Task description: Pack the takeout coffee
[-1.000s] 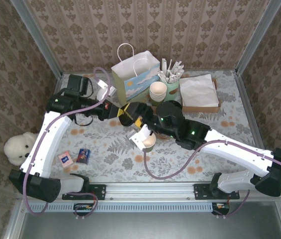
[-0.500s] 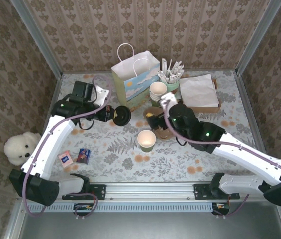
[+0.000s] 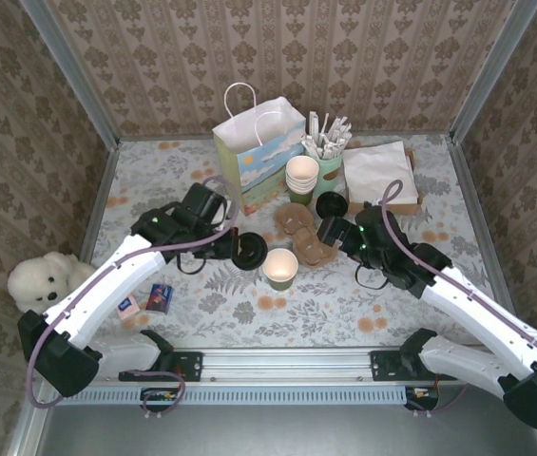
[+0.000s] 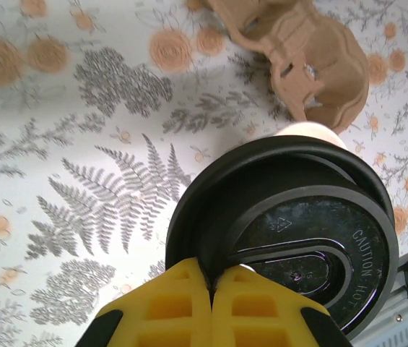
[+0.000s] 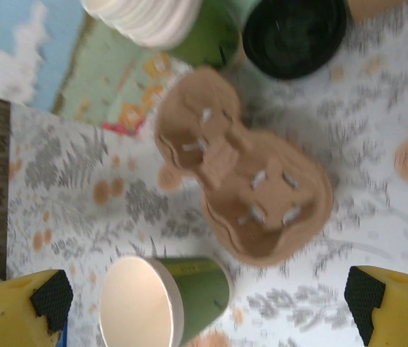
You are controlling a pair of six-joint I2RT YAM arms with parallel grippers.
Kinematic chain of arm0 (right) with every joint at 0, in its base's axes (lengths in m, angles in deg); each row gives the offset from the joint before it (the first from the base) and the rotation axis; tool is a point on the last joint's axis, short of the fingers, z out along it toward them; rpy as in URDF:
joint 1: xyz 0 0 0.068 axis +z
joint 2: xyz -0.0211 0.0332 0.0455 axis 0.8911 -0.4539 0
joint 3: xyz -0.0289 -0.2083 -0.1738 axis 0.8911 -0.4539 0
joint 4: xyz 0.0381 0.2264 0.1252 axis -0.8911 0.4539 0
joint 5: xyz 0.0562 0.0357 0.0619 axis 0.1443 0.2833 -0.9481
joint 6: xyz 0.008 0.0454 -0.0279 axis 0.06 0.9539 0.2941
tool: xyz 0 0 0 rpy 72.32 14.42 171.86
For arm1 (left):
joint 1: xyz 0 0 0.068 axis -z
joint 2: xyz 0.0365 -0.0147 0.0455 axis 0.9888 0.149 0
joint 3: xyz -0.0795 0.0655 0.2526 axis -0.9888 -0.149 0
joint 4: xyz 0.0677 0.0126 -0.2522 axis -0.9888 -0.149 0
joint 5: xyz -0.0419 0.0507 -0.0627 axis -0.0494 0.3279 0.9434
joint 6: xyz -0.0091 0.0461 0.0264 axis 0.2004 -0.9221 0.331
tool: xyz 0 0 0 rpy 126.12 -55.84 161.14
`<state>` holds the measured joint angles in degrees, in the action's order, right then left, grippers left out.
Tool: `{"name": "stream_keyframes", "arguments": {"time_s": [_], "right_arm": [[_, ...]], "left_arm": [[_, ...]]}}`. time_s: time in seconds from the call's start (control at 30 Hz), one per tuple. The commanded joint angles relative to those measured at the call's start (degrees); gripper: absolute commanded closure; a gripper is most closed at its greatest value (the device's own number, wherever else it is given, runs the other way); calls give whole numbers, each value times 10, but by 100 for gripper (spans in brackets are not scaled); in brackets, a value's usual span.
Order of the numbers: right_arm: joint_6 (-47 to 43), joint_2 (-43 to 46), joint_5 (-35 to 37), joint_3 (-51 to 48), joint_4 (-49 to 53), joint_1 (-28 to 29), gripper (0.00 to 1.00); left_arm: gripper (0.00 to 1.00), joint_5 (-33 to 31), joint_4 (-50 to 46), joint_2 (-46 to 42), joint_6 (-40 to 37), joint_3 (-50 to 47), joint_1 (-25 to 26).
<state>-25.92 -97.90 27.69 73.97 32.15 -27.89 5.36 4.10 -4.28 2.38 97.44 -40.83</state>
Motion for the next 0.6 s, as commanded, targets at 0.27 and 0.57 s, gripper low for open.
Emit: {"name": "stream_keyframes", "arguments": {"time_s": [0.27, 0.57], "right_arm": [[46, -15, -75, -43, -53, -1, 0], [25, -40, -144, -62, -122, 1, 0]], "left_arm": [[100, -83, 31, 42, 64, 8, 78], [100, -77, 79, 85, 36, 11, 88]]}}
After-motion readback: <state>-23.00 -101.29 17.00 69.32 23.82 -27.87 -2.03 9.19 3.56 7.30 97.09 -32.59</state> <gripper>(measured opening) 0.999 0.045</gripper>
